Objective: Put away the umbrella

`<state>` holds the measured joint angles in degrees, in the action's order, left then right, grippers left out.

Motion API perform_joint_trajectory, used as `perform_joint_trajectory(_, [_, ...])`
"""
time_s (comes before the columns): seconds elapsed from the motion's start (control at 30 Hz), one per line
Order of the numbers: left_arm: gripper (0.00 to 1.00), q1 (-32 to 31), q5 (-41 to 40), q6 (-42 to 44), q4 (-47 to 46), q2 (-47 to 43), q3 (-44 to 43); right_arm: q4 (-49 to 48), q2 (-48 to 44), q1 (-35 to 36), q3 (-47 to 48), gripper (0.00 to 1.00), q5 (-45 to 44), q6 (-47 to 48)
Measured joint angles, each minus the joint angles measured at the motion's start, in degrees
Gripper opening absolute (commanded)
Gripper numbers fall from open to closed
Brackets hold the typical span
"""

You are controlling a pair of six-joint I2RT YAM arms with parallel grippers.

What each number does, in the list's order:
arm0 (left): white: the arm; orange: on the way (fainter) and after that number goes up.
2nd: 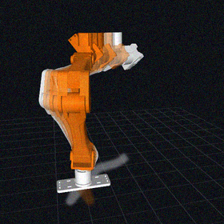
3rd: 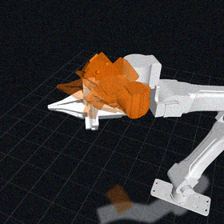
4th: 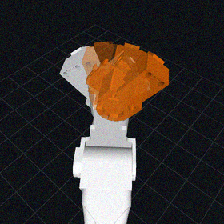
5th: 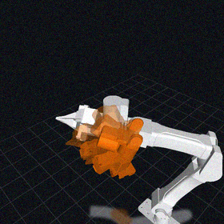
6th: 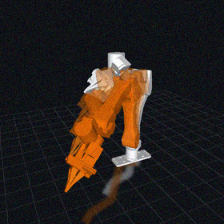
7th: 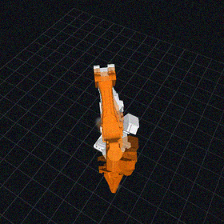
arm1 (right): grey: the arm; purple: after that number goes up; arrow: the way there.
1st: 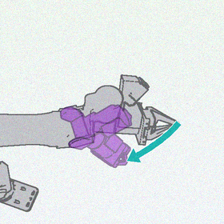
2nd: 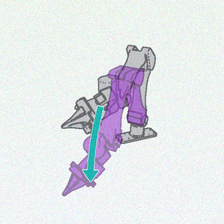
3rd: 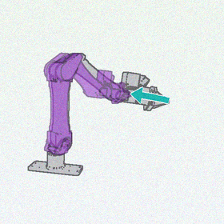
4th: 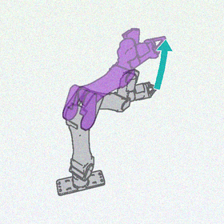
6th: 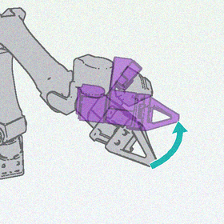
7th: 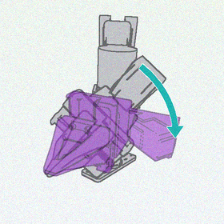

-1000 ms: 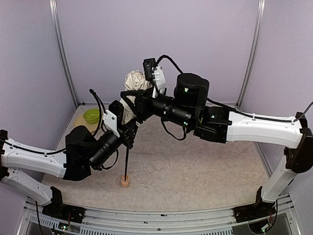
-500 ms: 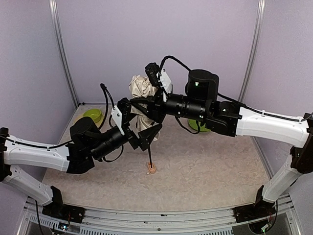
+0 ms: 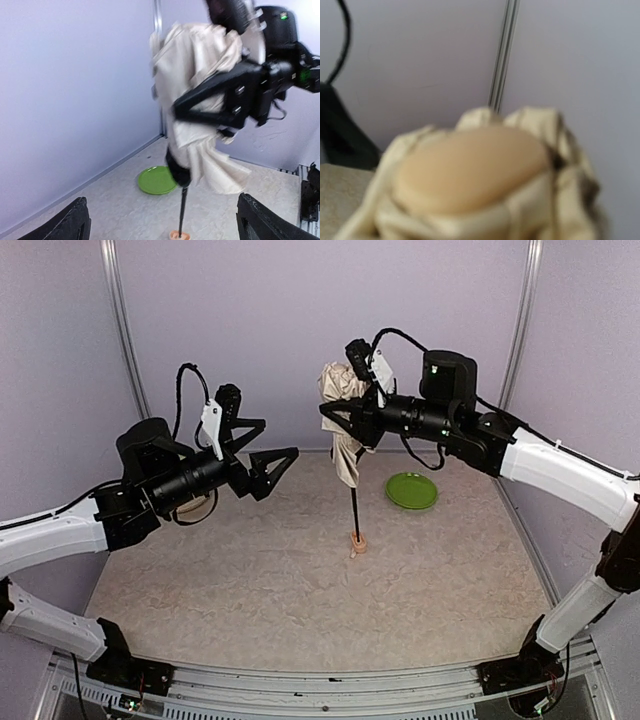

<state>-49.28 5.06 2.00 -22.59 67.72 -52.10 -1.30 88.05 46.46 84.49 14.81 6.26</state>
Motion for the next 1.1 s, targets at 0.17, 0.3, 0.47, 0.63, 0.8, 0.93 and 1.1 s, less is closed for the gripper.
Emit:
perform_joint_trajectory(0.17, [0.99,6.58,-1.4,0.13,11.43,-0.61,-2.86,8.33,0.74,0.0,14.05,0.1,-0.68,2.12])
perform_joint_trajectory(0.3, [0.99,11.54,-1.86,0.2,16.79,-2.49,-2.86,11.26,0.74,0.0,26.45,0.1,-1.49,2.23])
perform_joint_trajectory(0.47, [0.99,12.87,-3.06,0.15,20.09,-4.37,-2.89,8.72,-4.48,0.0,22.77,0.1,-1.53,-0.66])
perform_joint_trajectory(0.63, [0.99,12.87,-4.04,-1.6,21.7,-5.9,-2.43,-8.83,-11.02,0.02,-8.68,0.09,0.81,-5.09])
perform_joint_trajectory(0.8, [0.99,12.74,-4.02,-5.84,21.81,-9.9,1.36,-31.41,-0.55,2.25,-45.68,0.09,-1.42,-9.35])
perform_joint_trajectory(0.93, [0.99,10.56,-5.95,-8.0,22.29,-12.46,3.69,-39.36,4.96,6.45,-50.8,0.1,-1.97,-9.64])
perform_joint_trajectory(1.1, [0.99,5.27,-10.12,-8.68,22.32,-12.44,3.85,-47.1,5.09,6.86,-53.66,0.1,-2.01,-9.07])
